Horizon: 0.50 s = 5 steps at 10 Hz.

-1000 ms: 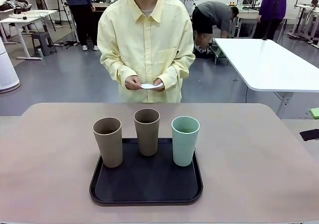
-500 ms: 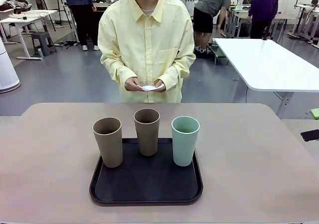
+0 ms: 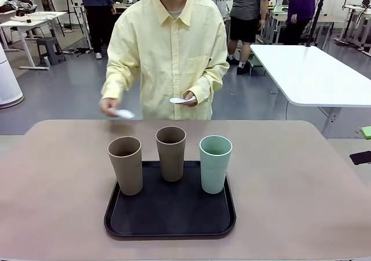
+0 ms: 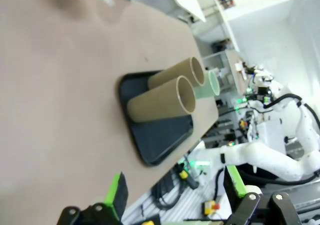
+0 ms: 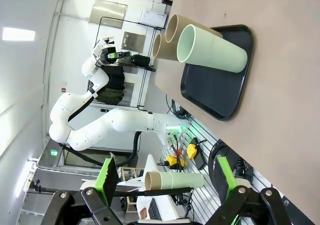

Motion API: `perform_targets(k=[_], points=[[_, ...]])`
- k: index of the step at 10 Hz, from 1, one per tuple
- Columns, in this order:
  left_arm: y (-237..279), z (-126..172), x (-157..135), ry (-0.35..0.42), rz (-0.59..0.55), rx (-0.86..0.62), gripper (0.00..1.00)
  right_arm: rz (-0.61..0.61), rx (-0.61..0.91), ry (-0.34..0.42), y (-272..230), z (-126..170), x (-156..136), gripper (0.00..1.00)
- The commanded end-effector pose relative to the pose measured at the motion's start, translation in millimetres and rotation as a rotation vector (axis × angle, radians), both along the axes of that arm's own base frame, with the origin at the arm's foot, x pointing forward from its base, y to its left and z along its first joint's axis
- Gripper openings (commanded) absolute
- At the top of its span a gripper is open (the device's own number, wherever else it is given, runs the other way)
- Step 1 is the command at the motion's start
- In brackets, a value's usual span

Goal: Place coasters on the table and set cups on them.
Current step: Pick up one Reusable plastic cup and place it on a coaster set by the human.

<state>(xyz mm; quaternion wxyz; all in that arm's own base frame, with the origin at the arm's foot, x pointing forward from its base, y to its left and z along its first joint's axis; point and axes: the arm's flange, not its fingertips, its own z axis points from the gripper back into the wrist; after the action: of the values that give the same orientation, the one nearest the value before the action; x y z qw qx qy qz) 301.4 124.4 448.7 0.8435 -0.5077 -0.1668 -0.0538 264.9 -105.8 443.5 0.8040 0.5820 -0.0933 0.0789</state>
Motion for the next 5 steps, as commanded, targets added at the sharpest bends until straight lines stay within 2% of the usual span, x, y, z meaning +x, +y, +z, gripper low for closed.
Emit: perform_targets(k=[1, 5], points=[[1.4, -0.1, 0.4, -0.008, -0.001, -0.013, 1.00, 0.003, 0.011, -0.006, -0.4, -0.8, 1.1, 1.00], [1.4, -0.1, 0.4, -0.008, -0.001, -0.013, 1.00, 0.003, 0.011, -0.006, -0.4, -0.8, 1.1, 1.00]])
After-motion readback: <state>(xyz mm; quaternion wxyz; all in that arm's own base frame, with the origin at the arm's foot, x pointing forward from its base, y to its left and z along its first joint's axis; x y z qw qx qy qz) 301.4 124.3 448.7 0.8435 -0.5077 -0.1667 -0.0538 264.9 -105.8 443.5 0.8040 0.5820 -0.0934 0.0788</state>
